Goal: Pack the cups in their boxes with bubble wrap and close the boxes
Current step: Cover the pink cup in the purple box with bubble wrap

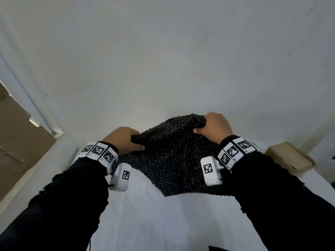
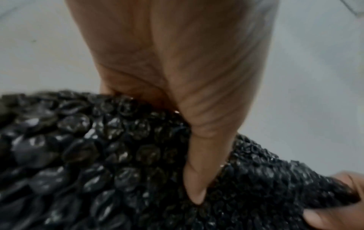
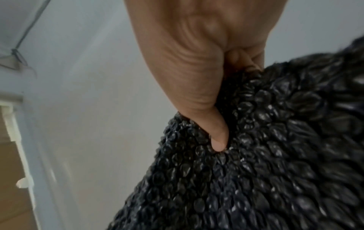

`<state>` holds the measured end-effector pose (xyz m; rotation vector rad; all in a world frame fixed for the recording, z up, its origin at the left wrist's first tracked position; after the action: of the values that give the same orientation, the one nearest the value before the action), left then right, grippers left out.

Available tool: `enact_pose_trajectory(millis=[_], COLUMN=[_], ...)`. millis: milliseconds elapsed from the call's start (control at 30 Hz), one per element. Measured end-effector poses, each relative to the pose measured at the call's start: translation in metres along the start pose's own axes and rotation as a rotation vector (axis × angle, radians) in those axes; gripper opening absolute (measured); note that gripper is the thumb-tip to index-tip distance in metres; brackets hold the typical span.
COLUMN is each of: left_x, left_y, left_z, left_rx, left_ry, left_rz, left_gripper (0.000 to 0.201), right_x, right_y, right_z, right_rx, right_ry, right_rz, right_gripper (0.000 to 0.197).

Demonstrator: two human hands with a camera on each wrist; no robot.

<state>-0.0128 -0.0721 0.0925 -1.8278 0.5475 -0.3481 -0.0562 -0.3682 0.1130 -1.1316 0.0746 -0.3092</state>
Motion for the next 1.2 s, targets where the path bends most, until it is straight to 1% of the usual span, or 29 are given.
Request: enact_pose_trajectory(millis=[67, 133, 200, 233, 300, 367, 467, 500, 567, 600, 633, 667, 700, 733, 800, 833, 867, 933, 1000, 1067, 1133, 1200], left_x=[0.006, 0.013, 0.019, 0.020, 0.019, 0.018, 0.014, 0.013, 0.008, 0.007, 0.006, 0.007, 0.009, 0.012, 0.020, 0.024, 0.026, 0.030, 0.032, 0.034, 0.035, 0.037], left_y=[-0.006, -0.010, -0.014, -0.016, -0.020, -0.019, -0.007, -0.003, 0.010, 0.017, 0.026, 0.036, 0.046, 0.058, 0.081, 0.093, 0.103, 0.117, 0.128, 0.133, 0.138, 0.139], left_z=[0.001, -0.002, -0.008, -0.012, -0.023, -0.030, -0.033, -0.032, -0.033, -0.034, -0.034, -0.034, -0.033, -0.030, -0.025, -0.022, -0.021, -0.019, -0.018, -0.018, -0.016, -0.013], left_rx=[0.032, 0.010, -0.064, -0.097, -0.150, -0.190, -0.171, -0.149, -0.099, -0.084, -0.078, -0.070, -0.051, -0.017, 0.055, 0.075, 0.085, 0.093, 0.075, -0.009, -0.075, -0.059], left_ry=[-0.051, -0.083, -0.040, 0.007, 0.094, 0.170, 0.265, 0.282, 0.297, 0.299, 0.301, 0.304, 0.307, 0.311, 0.323, 0.318, 0.302, 0.230, 0.144, 0.081, 0.058, 0.053], left_rz=[-0.083, -0.212, -0.394, -0.501, -0.700, -0.826, -0.908, -0.939, -1.004, -1.025, -1.029, -1.008, -0.958, -0.880, -0.666, -0.555, -0.453, -0.290, -0.143, -0.053, -0.029, -0.005], left_gripper=[0.021, 0.015, 0.018, 0.024, 0.036, 0.042, 0.044, 0.045, 0.046, 0.047, 0.047, 0.045, 0.043, 0.041, 0.039, 0.039, 0.038, 0.035, 0.035, 0.039, 0.041, 0.034], right_x=[0.012, 0.022, 0.028, 0.031, 0.034, 0.036, 0.033, 0.032, 0.026, 0.022, 0.018, 0.016, 0.014, 0.012, 0.010, 0.009, 0.007, 0.003, -0.001, -0.003, -0.006, -0.010], right_y=[0.002, 0.004, 0.003, 0.000, -0.002, -0.002, 0.008, 0.014, 0.030, 0.038, 0.048, 0.060, 0.073, 0.086, 0.111, 0.122, 0.128, 0.134, 0.135, 0.138, 0.141, 0.145], right_z=[0.002, 0.006, 0.013, 0.016, 0.019, 0.017, 0.004, -0.002, -0.015, -0.020, -0.026, -0.031, -0.038, -0.044, -0.057, -0.062, -0.065, -0.067, -0.064, -0.060, -0.055, -0.051], right_rx=[0.060, 0.273, 0.488, 0.521, 0.523, 0.595, 0.701, 0.712, 0.748, 0.756, 0.738, 0.678, 0.600, 0.512, 0.297, 0.184, 0.094, -0.007, -0.059, -0.077, -0.060, -0.086], right_ry=[0.027, 0.042, 0.017, -0.017, -0.096, -0.150, -0.283, -0.325, -0.356, -0.355, -0.359, -0.361, -0.350, -0.332, -0.329, -0.326, -0.305, -0.284, -0.322, -0.395, -0.449, -0.490], right_rz=[-0.036, -0.030, -0.075, -0.127, -0.208, -0.249, -0.316, -0.318, -0.280, -0.250, -0.221, -0.183, -0.138, -0.095, -0.075, -0.076, -0.055, -0.018, 0.003, 0.045, 0.145, 0.212], right_gripper=[0.035, 0.023, 0.007, 0.007, 0.013, 0.022, 0.038, 0.045, 0.055, 0.055, 0.050, 0.043, 0.040, 0.041, 0.047, 0.046, 0.042, 0.029, 0.024, 0.023, 0.022, 0.019])
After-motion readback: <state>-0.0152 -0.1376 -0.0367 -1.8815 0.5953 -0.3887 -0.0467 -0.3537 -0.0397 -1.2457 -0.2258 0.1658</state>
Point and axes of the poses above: each hand's wrist, its own x-axis towards the middle knuckle, its own y-axis out of the palm, z = x × y, the point moved 2 cm from there along x, towards the middle knuckle, and after that the axes turned 7 degrees about y, right-handed, at the moved point
